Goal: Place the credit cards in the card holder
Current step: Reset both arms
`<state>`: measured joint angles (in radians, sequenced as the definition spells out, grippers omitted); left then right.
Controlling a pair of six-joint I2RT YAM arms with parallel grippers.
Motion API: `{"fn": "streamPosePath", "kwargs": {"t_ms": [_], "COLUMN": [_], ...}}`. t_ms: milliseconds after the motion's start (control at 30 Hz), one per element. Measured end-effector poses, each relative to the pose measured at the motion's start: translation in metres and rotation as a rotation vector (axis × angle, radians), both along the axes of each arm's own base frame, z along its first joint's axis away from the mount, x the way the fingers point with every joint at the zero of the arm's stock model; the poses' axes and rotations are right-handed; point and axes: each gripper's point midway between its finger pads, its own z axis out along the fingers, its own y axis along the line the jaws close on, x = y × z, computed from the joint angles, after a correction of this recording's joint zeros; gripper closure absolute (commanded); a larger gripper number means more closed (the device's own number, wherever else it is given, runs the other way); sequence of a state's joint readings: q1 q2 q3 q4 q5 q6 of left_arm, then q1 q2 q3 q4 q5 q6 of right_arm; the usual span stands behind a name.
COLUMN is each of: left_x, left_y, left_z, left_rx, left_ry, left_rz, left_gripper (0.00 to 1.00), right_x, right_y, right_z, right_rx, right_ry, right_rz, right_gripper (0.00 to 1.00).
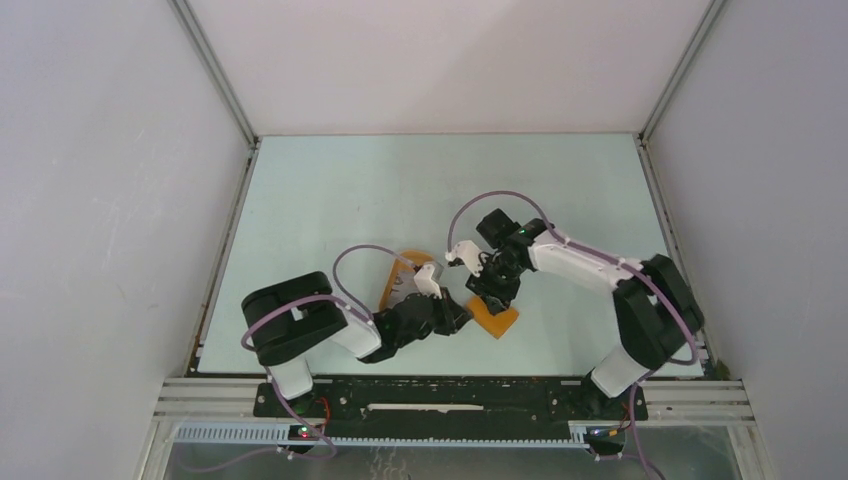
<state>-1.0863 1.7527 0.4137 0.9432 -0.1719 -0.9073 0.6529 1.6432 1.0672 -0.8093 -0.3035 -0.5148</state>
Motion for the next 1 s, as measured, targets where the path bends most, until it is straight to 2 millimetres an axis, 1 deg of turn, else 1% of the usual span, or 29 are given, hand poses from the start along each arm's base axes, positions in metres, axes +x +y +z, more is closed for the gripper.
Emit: {"fn": "streamPosePath", "kwargs": {"t_ms": [67, 167, 233, 367, 400, 500, 533, 567, 633, 667, 767, 900, 1000], "left_x": [0.001, 0.001, 0.002, 0.002, 0.003, 0.010, 0.013, 0.016, 0.019, 0.019, 0.016, 0.012, 0.008], "left_y": [0.000, 0.001, 0.003, 0.017, 0.023, 0.040, 0.046, 0.051, 0.066, 0.075, 0.101, 0.126, 0.139], "left_z": [0.007, 0.028, 0.044, 0.086, 0.097, 0.129, 0.142, 0.154, 0.181, 0.196, 0.231, 0.258, 0.273], "left_rx": [-0.001, -0.010, -0.013, -0.002, 0.019, 0.094, 0.119, 0.137, 0.167, 0.174, 0.171, 0.163, 0.162], "left_ry": [-0.019, -0.066, -0.105, -0.210, -0.242, -0.323, -0.351, -0.374, -0.426, -0.452, -0.508, -0.539, -0.549], "left_rz": [-0.006, -0.020, -0.030, -0.036, -0.031, -0.006, 0.009, 0.023, 0.057, 0.074, 0.113, 0.146, 0.154], "left_gripper": [0.79, 0.70, 0.63, 0.47, 0.39, 0.24, 0.19, 0.14, 0.03, 0.01, 0.00, 0.00, 0.00], "right_x": [-0.003, 0.002, 0.009, 0.022, 0.026, 0.035, 0.037, 0.039, 0.043, 0.045, 0.043, 0.036, 0.033], "right_y": [0.001, 0.002, -0.003, -0.021, -0.027, -0.046, -0.052, -0.057, -0.070, -0.078, -0.092, -0.092, -0.090], "right_z": [0.015, 0.048, 0.070, 0.112, 0.122, 0.153, 0.162, 0.170, 0.192, 0.206, 0.238, 0.281, 0.301], "right_rx": [0.057, 0.161, 0.226, 0.331, 0.353, 0.411, 0.430, 0.443, 0.484, 0.509, 0.562, 0.641, 0.695], "right_ry": [-0.013, -0.080, -0.135, -0.259, -0.294, -0.409, -0.443, -0.473, -0.554, -0.604, -0.703, -0.762, -0.762], "right_rz": [0.007, -0.004, -0.030, -0.110, -0.135, -0.211, -0.241, -0.267, -0.341, -0.383, -0.480, -0.521, -0.572], "right_gripper": [0.48, 0.44, 0.36, 0.25, 0.22, 0.09, 0.02, 0.01, 0.00, 0.00, 0.00, 0.00, 0.00]}}
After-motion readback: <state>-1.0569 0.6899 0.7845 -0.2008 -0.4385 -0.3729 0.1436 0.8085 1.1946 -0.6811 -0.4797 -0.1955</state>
